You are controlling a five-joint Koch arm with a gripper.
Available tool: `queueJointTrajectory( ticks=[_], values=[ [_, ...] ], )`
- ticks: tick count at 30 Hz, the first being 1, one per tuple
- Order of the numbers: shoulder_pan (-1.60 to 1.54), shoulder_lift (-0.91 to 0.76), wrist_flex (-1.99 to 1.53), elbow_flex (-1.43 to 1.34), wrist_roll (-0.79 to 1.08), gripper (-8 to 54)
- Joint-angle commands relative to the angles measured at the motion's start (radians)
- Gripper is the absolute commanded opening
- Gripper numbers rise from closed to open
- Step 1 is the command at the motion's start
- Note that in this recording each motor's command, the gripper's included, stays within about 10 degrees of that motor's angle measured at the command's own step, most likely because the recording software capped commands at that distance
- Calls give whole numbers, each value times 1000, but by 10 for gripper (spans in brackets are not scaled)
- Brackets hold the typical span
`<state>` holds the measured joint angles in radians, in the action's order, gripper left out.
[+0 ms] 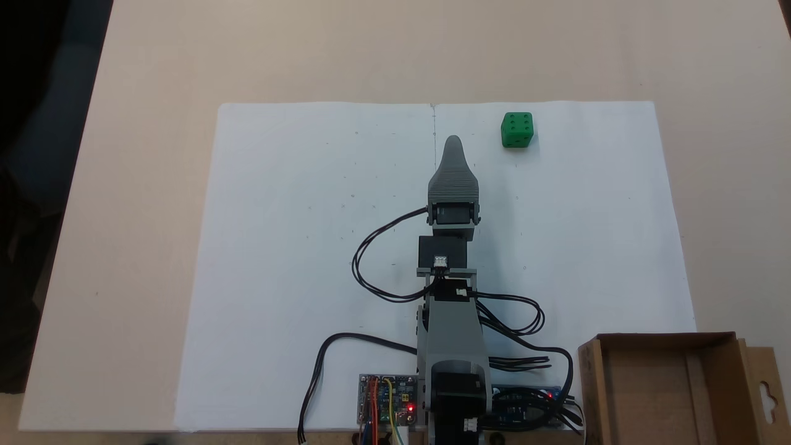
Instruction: Grasp a green dice and put it in the bin.
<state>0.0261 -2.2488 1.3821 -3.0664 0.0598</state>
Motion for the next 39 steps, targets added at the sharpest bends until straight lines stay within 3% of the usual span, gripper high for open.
queueJointTrajectory(
  ticks=[1,16,28,39],
  values=[
    [-37,-115,-92,-64,-41,432],
    [-38,-118,-52,-64,-40,455],
    [49,-118,-64,26,-37,413],
    [313,-100,-784,534,-57,403]
  ],
)
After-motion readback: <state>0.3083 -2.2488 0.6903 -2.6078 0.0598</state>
